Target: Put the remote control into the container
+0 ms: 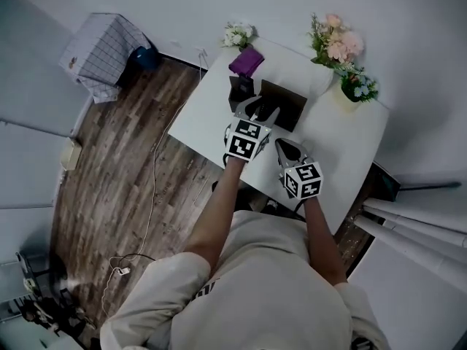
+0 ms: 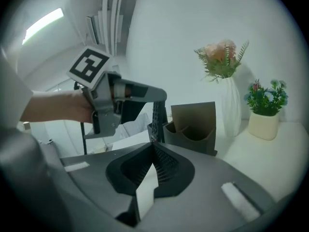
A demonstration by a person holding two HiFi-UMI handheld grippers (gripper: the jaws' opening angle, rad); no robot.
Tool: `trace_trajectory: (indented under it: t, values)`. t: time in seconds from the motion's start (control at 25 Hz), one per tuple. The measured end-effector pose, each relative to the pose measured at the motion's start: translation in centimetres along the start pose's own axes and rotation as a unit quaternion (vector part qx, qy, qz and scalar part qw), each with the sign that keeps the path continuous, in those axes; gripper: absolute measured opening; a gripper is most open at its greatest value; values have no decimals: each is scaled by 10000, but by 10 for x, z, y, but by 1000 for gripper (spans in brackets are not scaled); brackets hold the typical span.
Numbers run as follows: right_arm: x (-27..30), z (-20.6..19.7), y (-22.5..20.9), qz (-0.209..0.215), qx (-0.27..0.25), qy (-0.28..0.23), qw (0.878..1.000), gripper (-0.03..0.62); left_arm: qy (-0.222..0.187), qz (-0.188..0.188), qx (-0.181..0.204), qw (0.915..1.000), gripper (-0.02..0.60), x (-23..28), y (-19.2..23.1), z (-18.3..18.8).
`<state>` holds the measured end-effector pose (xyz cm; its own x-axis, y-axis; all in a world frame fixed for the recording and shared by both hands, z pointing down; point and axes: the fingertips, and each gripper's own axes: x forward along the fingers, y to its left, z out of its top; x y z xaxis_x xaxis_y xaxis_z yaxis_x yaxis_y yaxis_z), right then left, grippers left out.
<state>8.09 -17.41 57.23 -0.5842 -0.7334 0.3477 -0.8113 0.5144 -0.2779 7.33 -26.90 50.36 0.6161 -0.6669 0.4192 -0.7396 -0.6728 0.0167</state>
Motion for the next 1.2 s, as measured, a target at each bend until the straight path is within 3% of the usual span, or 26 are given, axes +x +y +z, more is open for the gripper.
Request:
trace_trajectory:
  t: [0.32,0.52,0.8,1.2]
  values:
    - [-26,-11,10,267,-477,207,9983,3,-724,169,-41,9972,201,22,28,49]
    - [-55,-31,-2,104,-477,406,9980,3,-1004,311,-186,9943,201,37,39,50]
    - [-69,-50,-25,-125,216,403,9989,3,-620,384,-358,9967,201,48,31,9]
    - [-49,-49,-3,156,-79,511,9985,3,73,253,-358,9990,201,44,29,-24]
